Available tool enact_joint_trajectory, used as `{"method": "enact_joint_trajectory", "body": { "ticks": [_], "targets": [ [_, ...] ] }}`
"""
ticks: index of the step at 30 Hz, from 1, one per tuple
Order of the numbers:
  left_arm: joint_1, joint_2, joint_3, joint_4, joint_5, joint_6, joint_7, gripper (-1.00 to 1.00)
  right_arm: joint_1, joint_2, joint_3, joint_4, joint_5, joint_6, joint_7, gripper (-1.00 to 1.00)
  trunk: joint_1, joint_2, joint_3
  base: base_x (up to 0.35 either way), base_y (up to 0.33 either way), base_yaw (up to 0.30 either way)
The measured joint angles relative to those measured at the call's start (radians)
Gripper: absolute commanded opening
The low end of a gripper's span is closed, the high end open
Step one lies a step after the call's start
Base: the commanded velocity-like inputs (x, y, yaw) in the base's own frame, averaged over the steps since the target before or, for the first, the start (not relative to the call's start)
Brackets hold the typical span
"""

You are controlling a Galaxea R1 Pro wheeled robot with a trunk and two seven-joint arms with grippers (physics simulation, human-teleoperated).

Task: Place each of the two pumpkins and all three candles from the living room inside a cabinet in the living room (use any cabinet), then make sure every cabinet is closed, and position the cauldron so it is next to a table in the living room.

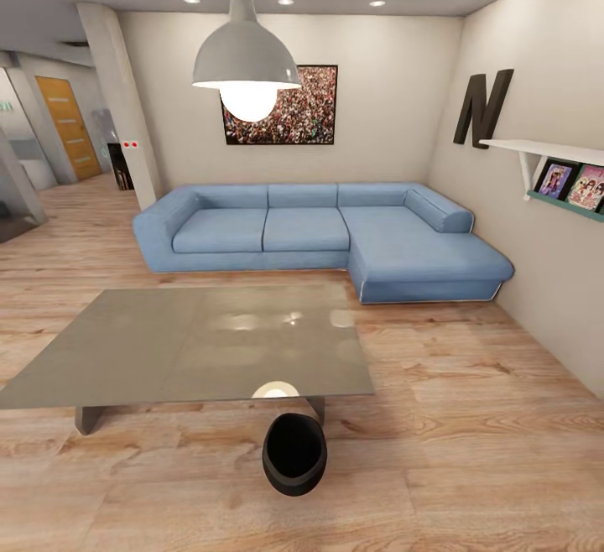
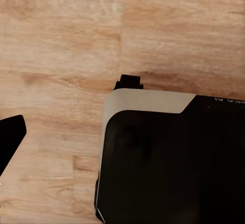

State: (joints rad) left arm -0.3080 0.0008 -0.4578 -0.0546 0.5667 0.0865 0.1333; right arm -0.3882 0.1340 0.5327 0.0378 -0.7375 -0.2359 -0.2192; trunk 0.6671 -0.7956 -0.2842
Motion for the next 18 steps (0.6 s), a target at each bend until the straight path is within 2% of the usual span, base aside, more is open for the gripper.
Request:
{"method": "enact_joint_trajectory", "body": {
  "ticks": [3, 8, 18],
  "targets": [
    [0.001, 0.006, -0.002, 0.001, 0.000, -0.001, 0.011, 1.00, 0.000, 0.000, 0.000, 0.000, 0.000, 0.000, 0.000, 1.00, 0.000, 0.000, 0.000, 0.000, 0.000, 0.000],
    [0.004, 0.032, 0.000, 0.000, 0.009, -0.001, 0.007, 1.00, 0.000, 0.000, 0.000, 0.000, 0.000, 0.000, 0.000, 1.00, 0.000, 0.000, 0.000, 0.000, 0.000, 0.000],
    [0.009, 0.036, 0.001, 0.000, 0.008, -0.001, 0.006, 1.00, 0.000, 0.000, 0.000, 0.000, 0.000, 0.000, 0.000, 1.00, 0.000, 0.000, 0.000, 0.000, 0.000, 0.000]
  ]
}}
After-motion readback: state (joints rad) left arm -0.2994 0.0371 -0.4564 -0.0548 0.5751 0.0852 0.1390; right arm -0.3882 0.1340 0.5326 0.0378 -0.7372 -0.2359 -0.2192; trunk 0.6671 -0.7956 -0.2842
